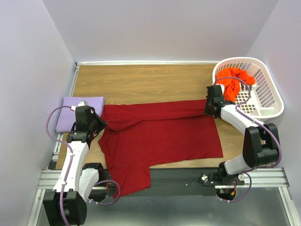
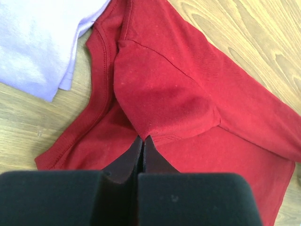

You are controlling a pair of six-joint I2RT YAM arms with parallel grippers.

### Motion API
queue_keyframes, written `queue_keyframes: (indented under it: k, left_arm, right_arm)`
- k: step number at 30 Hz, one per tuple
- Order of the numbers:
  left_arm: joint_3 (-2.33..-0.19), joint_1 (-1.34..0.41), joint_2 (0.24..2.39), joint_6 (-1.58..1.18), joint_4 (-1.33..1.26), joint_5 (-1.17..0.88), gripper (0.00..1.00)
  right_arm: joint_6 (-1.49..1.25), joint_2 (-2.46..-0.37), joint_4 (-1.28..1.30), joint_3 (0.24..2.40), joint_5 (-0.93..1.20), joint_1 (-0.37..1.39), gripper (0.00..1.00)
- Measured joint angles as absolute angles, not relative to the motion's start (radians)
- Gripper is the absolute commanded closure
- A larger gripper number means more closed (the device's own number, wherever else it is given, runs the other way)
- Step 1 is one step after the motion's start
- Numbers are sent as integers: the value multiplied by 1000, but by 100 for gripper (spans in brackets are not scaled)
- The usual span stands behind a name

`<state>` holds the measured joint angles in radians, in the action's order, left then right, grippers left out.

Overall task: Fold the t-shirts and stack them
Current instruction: Fold the tshirt

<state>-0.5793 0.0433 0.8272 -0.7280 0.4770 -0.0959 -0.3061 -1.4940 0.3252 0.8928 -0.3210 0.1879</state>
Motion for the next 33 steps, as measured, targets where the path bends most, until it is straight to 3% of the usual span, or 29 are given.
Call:
queue_keyframes:
  k: [3,7,10,12,17,25,33]
  left_arm:
    - [-579,43,827,-728,481,-107,96]
    - [-575,43,823,-727,482,-121,96]
    - [-575,43,823,-727,483,-132,96]
    - [-575,43,823,-727,483,-138,96]
    - [-575,43,823,-720,480,-147,96]
    - [-582,43,898,-680,424,-147,96]
    - [-665,43,1065,-616,331,-106,96]
  right_arm:
    - [-309,-1494,325,893,-321,188,85]
    - [-312,-1494,329,893,-317,188,66]
    - [-299,-1494,337,894,-284,190,45]
    - [-289,-1488,344,894,-246,194,39]
    - [-268,-1451,354,900,-161,239,38]
    - [-209,-1433,317,947,-20,525,43]
    - [-119,-1636,209,1053,97,773,51]
